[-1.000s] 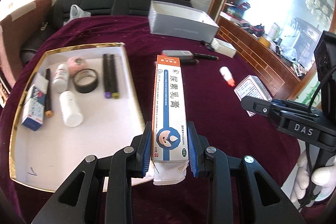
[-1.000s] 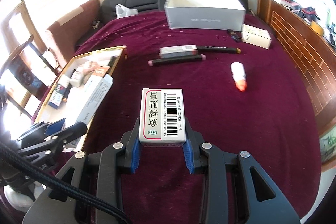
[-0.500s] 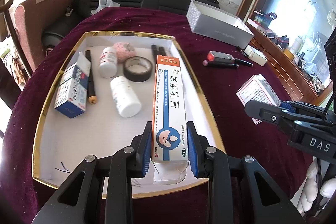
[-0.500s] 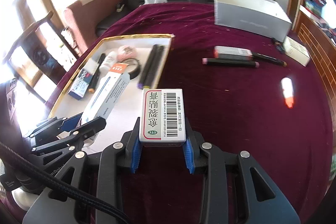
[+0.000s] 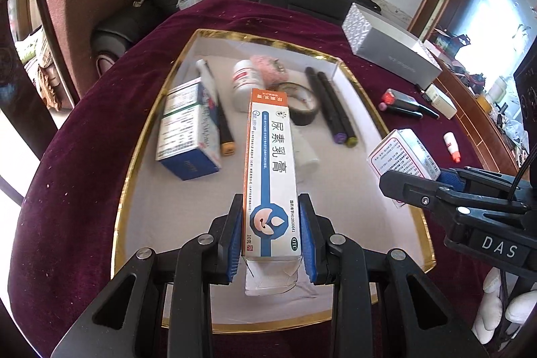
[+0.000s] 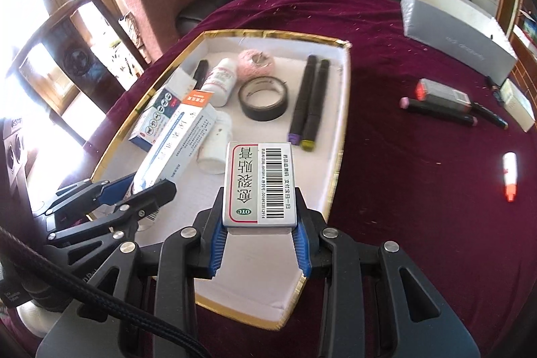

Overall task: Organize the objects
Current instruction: 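Move both held boxes over the open space inside the tray, then lower both boxes into the tray and open both grippers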

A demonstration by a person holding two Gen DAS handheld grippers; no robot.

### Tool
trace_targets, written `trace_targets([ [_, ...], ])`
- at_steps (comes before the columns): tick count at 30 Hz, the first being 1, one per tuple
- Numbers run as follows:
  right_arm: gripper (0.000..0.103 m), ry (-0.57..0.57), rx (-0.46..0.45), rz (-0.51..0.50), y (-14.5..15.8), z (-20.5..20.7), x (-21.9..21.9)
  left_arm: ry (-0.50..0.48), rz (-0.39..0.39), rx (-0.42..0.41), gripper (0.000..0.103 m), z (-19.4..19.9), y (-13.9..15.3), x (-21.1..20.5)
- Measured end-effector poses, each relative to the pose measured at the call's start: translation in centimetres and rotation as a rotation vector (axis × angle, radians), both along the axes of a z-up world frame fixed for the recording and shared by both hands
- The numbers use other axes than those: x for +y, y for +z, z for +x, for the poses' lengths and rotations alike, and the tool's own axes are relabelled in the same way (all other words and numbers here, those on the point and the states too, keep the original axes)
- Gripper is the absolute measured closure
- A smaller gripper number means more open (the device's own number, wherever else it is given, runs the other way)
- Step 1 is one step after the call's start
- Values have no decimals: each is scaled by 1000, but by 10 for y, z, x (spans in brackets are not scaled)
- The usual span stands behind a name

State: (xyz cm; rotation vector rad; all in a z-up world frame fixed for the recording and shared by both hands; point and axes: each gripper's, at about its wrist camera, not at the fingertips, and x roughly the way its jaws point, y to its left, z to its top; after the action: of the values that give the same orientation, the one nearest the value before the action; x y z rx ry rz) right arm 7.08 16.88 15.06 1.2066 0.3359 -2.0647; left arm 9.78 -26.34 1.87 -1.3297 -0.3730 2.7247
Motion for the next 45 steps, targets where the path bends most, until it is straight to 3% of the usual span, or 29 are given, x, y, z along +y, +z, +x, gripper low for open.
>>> trace_targets([
  [6, 71, 8, -57, 16, -19, -8, -18, 17, 19, -22, 77, -1, -10, -16],
  [27, 71, -4, -52, 89, -43, -28, -51, 11, 0, -34, 77, -18, -20, -15],
  [45, 71, -25, -95, 109, -42, -56, -70, 47, -33, -129, 76, -80, -20, -24],
])
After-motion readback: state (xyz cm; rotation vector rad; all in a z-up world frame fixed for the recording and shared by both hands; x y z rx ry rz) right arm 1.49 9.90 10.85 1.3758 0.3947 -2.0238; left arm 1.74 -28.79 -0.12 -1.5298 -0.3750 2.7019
